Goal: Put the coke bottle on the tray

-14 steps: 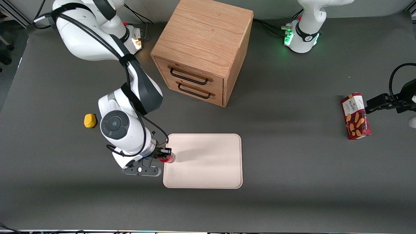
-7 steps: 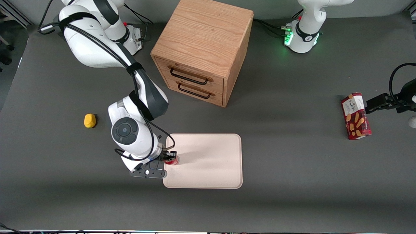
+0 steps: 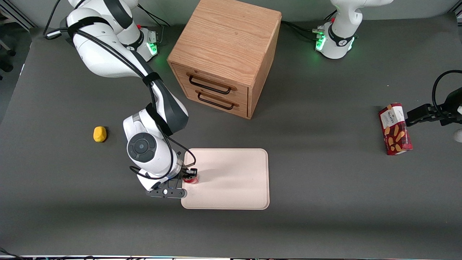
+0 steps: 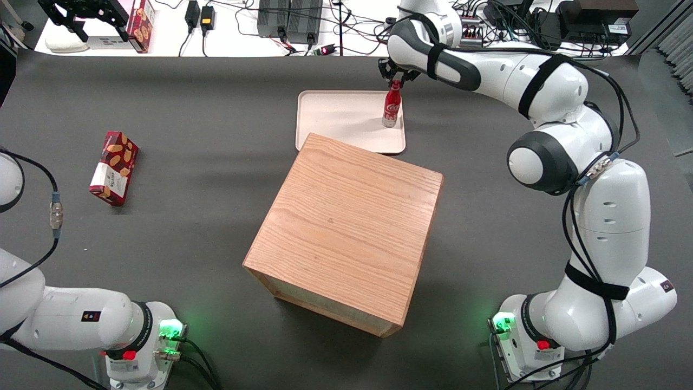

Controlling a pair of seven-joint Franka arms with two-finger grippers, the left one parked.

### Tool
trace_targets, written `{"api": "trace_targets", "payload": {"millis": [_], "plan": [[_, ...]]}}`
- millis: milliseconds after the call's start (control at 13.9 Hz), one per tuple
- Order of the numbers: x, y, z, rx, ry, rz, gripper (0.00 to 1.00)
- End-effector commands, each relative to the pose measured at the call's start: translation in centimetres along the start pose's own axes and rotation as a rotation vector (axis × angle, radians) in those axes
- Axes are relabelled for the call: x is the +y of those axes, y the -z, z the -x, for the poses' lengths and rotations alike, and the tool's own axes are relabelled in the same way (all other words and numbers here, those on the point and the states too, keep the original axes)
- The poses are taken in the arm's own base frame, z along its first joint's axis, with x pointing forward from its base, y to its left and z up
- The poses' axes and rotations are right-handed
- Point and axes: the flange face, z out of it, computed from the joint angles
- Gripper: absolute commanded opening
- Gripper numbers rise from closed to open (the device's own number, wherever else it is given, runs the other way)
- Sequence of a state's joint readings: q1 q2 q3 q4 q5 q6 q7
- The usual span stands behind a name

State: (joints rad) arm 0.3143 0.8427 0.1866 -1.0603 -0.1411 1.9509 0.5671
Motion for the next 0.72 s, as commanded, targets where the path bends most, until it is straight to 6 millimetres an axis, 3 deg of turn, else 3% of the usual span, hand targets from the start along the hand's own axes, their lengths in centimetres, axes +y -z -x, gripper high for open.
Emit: {"api": "trace_targets", "payload": {"millis": [0,72,359,646], "plan": [[-0.3,0.1,0.0,0.027,-0.016,0.016,0.93],[-0.2,0.1,-0.1,0.026,-0.02,0.014,1.0],[-0.2,2.0,0.0,0.039,-0.022,0.008,1.0],[0.5,9.1,1.5,0.017,-0.024,0.034,1.0]]}}
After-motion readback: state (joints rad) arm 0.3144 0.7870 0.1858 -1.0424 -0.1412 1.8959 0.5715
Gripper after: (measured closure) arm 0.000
